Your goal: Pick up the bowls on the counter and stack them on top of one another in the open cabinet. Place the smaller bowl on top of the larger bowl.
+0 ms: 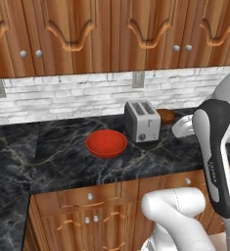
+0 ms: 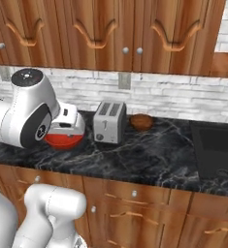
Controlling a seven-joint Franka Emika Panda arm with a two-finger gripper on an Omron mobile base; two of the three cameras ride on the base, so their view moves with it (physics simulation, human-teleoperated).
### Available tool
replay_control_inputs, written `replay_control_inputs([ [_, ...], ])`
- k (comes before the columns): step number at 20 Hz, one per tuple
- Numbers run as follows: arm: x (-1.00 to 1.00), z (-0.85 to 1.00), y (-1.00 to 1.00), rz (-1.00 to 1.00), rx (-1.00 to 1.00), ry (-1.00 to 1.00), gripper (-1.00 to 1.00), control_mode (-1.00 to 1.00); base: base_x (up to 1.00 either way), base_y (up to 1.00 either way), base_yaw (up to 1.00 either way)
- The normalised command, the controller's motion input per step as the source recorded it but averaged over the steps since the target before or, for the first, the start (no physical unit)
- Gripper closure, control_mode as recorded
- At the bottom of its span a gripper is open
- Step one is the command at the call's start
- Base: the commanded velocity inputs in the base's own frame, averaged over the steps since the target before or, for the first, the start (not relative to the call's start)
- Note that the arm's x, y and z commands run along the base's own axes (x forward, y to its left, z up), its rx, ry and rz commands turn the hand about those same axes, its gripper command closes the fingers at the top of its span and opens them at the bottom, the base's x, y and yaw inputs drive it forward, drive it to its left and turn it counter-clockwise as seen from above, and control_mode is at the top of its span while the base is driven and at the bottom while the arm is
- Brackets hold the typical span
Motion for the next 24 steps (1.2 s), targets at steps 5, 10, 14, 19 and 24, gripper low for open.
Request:
replay_control_inputs([
  [5,0.06,-0.02,0.00,0.00,0.00,0.00,-1.00,-1.00,0.19,0.00,0.00],
  [10,0.02,-0.01,-0.13,0.01,0.00,-0.01,-1.00,-1.00,0.00,0.00,0.00],
  [14,0.00,-0.01,-0.51,0.18,0.01,0.00,-1.00,-1.00,0.00,0.00,0.00],
  [19,0.00,-0.06,-0.60,0.32,0.05,0.00,-1.00,-1.00,0.00,0.00,0.00],
  [24,0.07,-0.24,-0.37,0.37,0.07,0.00,-1.00,-1.00,0.00,0.00,0.00],
])
